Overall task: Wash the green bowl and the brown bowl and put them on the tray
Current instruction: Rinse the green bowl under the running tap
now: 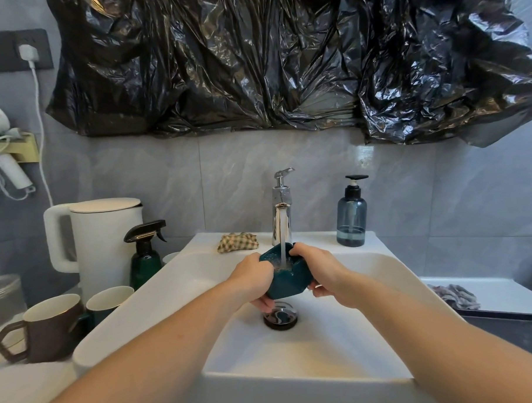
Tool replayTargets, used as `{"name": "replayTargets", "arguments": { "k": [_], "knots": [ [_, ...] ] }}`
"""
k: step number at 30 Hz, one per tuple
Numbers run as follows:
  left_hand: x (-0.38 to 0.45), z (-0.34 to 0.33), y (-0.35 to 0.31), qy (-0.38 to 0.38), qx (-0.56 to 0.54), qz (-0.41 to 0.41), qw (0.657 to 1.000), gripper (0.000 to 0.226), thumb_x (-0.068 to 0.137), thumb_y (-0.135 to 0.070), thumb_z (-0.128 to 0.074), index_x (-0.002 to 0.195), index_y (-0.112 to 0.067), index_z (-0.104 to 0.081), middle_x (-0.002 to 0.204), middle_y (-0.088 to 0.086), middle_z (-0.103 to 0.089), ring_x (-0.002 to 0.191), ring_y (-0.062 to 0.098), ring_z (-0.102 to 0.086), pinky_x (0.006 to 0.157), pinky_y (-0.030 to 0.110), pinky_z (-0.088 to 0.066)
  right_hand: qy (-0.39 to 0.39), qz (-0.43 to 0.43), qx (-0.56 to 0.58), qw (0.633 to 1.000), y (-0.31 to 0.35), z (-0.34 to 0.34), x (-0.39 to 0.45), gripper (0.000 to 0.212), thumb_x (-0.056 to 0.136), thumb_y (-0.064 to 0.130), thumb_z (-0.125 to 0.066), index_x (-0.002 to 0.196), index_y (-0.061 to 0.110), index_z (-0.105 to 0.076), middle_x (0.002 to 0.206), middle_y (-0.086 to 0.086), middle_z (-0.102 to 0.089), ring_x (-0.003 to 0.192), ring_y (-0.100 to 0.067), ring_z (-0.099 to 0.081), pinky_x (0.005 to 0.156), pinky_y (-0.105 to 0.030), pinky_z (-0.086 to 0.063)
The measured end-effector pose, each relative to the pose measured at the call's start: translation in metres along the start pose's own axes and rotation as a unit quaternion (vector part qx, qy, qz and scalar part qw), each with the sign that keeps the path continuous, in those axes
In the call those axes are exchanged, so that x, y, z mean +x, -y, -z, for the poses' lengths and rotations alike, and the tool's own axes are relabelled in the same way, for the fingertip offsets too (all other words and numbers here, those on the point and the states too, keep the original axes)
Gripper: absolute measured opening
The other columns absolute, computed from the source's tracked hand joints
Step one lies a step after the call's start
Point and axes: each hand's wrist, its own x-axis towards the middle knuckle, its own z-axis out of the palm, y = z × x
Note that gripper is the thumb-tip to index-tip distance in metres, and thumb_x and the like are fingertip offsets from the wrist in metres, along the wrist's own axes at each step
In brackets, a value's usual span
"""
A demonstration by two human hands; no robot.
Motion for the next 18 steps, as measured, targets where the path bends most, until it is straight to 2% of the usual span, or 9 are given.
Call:
{"name": "replayTargets", "arguments": {
  "k": [6,9,11,15,18],
  "knots": [
    [-0.0053,0.0004,-0.0029,-0.007,0.003,-0.017,1.000,0.038,0.099,-0.010,-0.028,0.128,-0.012,-0.052,0.084,0.023,-0.071,0.051,0.028,-0.068,0.063,0.040,-0.067,0.001,0.001,-0.007,1.000,0.0001,-0.0011,-0.0015,0.028,0.104,0.041,-0.038,0.102,0.019,-0.055,0.090,-0.008,-0.058,0.073,-0.019,-0.045,0.059,-0.024,-0.043],
    [-0.0077,0.0017,-0.0046,-0.017,0.003,-0.025,1.000,0.034,0.100,-0.011,-0.031,0.125,-0.014,-0.053,0.091,0.022,-0.070,0.049,0.026,-0.066,0.049,0.034,-0.061,0.008,-0.006,-0.018,1.000,-0.0017,-0.0012,-0.0010,0.028,0.106,0.039,-0.033,0.105,0.018,-0.052,0.093,-0.009,-0.061,0.074,-0.019,-0.048,0.060,-0.024,-0.044],
    [-0.0081,0.0029,-0.0051,-0.030,-0.002,-0.031,0.999,0.031,0.100,-0.013,-0.033,0.120,-0.014,-0.057,0.084,0.018,-0.068,0.045,0.024,-0.063,0.044,0.031,-0.056,0.013,-0.015,-0.032,0.999,-0.0030,-0.0012,-0.0007,0.031,0.107,0.038,-0.029,0.108,0.018,-0.053,0.093,-0.009,-0.063,0.073,-0.019,-0.052,0.062,-0.025,-0.045],
    [-0.0074,0.0047,-0.0048,-0.058,0.004,-0.031,0.998,0.028,0.099,-0.019,-0.036,0.109,-0.015,-0.063,0.080,0.013,-0.066,0.040,0.022,-0.057,0.042,0.027,-0.050,0.027,-0.028,-0.070,0.997,-0.0048,-0.0011,0.0002,0.039,0.109,0.036,-0.023,0.116,0.015,-0.055,0.089,-0.008,-0.067,0.068,-0.017,-0.057,0.061,-0.024,-0.047],
    [-0.0079,0.0049,-0.0062,-0.075,0.024,-0.012,0.997,0.028,0.103,-0.023,-0.034,0.107,-0.018,-0.062,0.083,0.011,-0.066,0.046,0.021,-0.059,0.043,0.025,-0.050,0.029,-0.029,-0.075,0.996,-0.0056,-0.0019,0.0011,0.040,0.109,0.041,-0.022,0.109,0.018,-0.056,0.089,-0.008,-0.069,0.070,-0.017,-0.060,0.066,-0.025,-0.050]
  ]
}}
